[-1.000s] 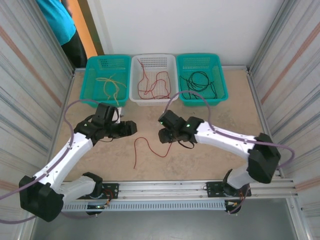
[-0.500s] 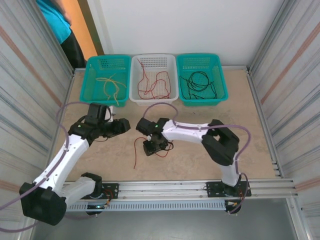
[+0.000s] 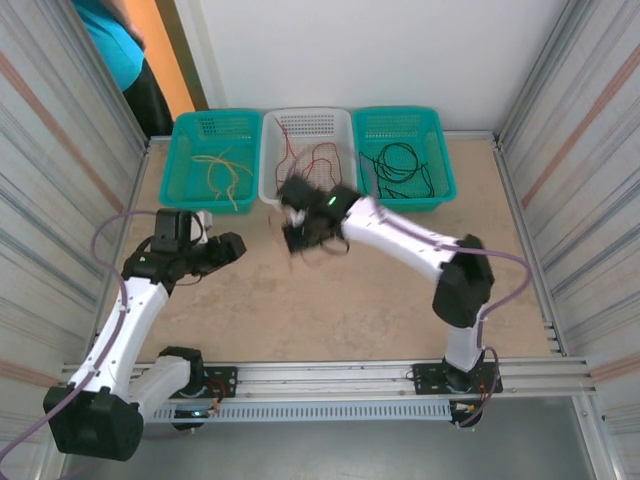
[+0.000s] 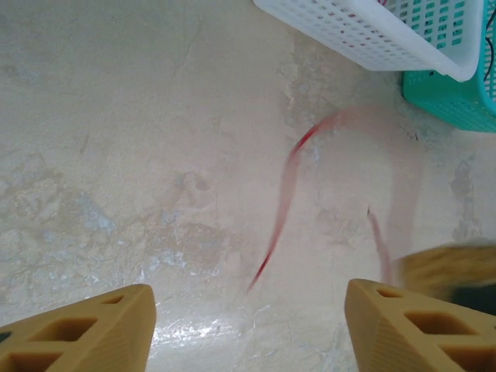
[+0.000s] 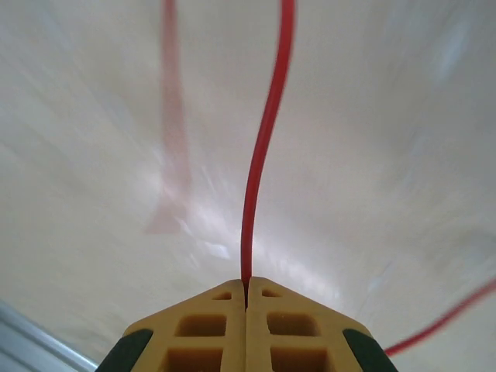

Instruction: Untangle the cables

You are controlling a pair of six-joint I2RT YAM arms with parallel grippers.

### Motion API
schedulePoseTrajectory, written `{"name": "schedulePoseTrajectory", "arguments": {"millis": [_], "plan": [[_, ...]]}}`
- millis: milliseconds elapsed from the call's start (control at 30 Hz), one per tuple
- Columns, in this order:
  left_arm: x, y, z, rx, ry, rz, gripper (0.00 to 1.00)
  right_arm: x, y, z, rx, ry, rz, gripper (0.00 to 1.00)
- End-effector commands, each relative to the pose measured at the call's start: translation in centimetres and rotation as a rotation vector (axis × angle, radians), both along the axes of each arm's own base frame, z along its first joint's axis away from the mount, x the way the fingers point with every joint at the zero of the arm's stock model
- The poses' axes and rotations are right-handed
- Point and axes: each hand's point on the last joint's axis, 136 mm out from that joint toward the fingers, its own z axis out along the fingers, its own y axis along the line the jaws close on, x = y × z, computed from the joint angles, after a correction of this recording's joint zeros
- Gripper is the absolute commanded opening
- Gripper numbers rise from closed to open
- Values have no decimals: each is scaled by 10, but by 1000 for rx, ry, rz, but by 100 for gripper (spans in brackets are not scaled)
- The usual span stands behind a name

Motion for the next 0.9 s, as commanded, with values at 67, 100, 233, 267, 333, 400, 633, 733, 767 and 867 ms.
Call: {"name": "schedulePoseTrajectory", "arguments": {"millis": [67, 100, 233, 267, 333, 400, 633, 733, 767, 867], "plan": [[43, 35, 61, 169, -249, 134, 74, 120, -42, 84, 198, -172, -128, 0], [49, 45, 66, 208, -285, 179, 74, 141, -43, 78, 215, -159, -148, 0], [67, 84, 61, 352, -340, 366, 96, 183, -38, 46, 243, -92, -163, 34], [70, 94, 52, 399, -337, 409, 99, 183, -39, 41, 243, -73, -159, 39], [74, 104, 37, 499, -357, 403, 99, 182, -53, 37, 181, -88, -205, 73], [74, 115, 33, 609, -421, 399, 99, 177, -76, 44, 141, -134, -247, 73], [76, 152, 2, 726, -434, 497, 99, 127, -201, 78, 196, -271, -492, 99], [85, 152, -20, 759, -446, 446, 99, 87, -262, 75, 100, -433, -613, 99], [90, 149, -27, 761, -471, 418, 99, 73, -279, 74, 72, -509, -630, 99], [99, 138, -50, 703, -506, 359, 99, 44, -321, 42, -57, -691, -665, 99]]}}
